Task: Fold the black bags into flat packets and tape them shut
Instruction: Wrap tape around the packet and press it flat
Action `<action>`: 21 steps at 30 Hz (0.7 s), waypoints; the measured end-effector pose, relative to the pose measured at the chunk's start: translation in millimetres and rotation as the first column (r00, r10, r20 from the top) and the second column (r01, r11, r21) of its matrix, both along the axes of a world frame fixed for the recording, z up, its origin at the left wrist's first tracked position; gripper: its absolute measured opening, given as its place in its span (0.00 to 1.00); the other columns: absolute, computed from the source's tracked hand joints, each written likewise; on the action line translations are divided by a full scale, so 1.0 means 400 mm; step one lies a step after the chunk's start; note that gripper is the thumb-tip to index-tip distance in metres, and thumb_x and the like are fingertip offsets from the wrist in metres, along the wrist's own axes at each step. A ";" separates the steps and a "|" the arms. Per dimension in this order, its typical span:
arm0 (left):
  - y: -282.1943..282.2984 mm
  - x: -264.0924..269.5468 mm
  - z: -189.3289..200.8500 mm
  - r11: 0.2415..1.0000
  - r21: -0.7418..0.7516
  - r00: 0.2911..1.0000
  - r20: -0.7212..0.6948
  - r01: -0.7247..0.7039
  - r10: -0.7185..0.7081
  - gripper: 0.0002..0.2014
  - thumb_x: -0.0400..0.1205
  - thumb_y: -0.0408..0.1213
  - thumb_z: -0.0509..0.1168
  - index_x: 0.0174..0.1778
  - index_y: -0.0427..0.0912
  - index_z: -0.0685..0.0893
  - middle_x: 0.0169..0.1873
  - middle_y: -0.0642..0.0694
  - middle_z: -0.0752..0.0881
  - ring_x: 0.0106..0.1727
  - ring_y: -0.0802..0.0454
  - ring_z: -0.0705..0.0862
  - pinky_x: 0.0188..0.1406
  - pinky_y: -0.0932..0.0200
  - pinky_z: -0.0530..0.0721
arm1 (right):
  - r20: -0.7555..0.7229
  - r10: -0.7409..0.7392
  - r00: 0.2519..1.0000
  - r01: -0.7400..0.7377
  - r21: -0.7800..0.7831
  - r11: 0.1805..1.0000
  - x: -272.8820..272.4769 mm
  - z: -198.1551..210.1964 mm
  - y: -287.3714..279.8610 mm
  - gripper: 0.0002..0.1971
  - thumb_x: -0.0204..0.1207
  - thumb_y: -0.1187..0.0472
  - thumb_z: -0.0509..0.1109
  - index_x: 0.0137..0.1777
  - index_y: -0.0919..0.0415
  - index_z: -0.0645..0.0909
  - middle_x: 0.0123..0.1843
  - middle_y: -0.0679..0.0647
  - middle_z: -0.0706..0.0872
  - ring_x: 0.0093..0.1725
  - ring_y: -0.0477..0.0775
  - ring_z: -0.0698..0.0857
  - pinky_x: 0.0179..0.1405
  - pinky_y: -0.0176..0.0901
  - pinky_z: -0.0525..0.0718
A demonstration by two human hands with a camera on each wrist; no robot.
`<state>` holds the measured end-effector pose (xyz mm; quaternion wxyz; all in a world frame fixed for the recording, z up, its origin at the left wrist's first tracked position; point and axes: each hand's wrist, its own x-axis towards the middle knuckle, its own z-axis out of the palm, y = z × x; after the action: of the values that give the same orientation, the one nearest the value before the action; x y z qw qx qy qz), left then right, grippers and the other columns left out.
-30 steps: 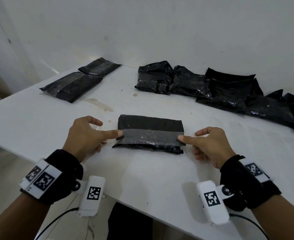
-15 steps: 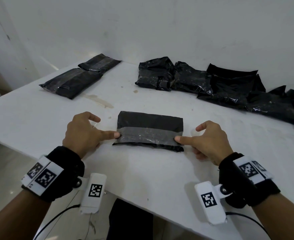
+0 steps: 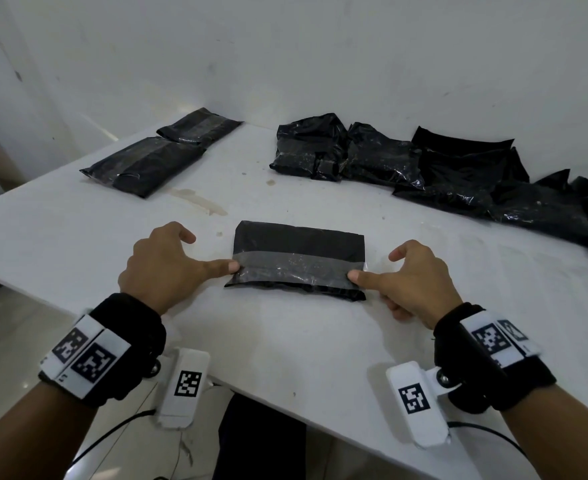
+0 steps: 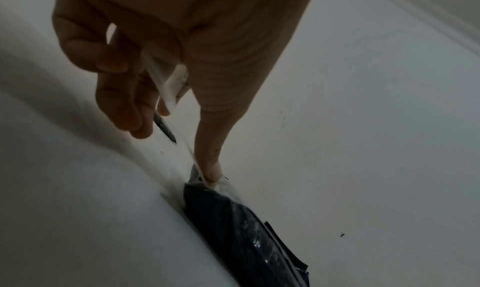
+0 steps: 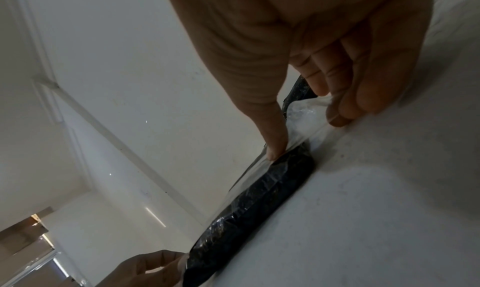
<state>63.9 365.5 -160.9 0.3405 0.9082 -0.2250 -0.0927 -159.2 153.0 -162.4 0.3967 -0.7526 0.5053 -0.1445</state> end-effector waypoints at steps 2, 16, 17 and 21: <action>0.005 0.008 -0.002 1.000 0.005 1.000 -0.001 -0.010 0.010 0.50 0.39 0.82 0.67 0.51 0.53 0.77 0.46 0.45 0.88 0.50 0.42 0.87 0.55 0.39 0.84 | 0.004 -0.002 1.000 0.002 0.003 1.000 -0.001 -0.001 0.001 0.39 0.54 0.39 0.87 0.57 0.55 0.71 0.50 0.65 0.86 0.28 0.58 0.85 0.22 0.40 0.81; -0.026 -0.114 0.059 0.933 0.004 0.792 0.527 0.361 -0.308 0.21 0.81 0.45 0.63 0.68 0.39 0.80 0.67 0.39 0.80 0.68 0.36 0.74 0.64 0.36 0.77 | -0.014 0.025 1.000 -0.025 0.000 1.000 -0.001 0.002 0.000 0.37 0.57 0.40 0.86 0.58 0.55 0.70 0.49 0.64 0.86 0.28 0.59 0.86 0.23 0.43 0.82; -0.039 -0.140 0.058 0.872 0.094 0.722 0.521 0.480 -0.454 0.25 0.81 0.48 0.59 0.71 0.39 0.78 0.71 0.40 0.78 0.72 0.37 0.72 0.67 0.35 0.76 | -0.018 0.028 0.999 -0.028 0.000 1.000 0.000 0.004 0.000 0.37 0.57 0.40 0.85 0.58 0.55 0.70 0.49 0.64 0.86 0.29 0.59 0.87 0.23 0.43 0.83; -0.078 -0.212 0.031 0.543 0.605 0.538 0.213 0.583 -0.816 0.37 0.86 0.62 0.43 0.87 0.45 0.43 0.86 0.48 0.38 0.86 0.46 0.34 0.85 0.42 0.41 | -0.042 0.031 0.999 -0.032 -0.015 0.999 0.002 0.007 0.005 0.36 0.57 0.39 0.85 0.57 0.55 0.70 0.48 0.63 0.86 0.32 0.61 0.89 0.25 0.46 0.86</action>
<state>-21.0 334.1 -148.4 -0.0228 0.7769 -0.6271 -0.0516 -158.2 155.1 -159.6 0.3822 -0.7664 0.5006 -0.1264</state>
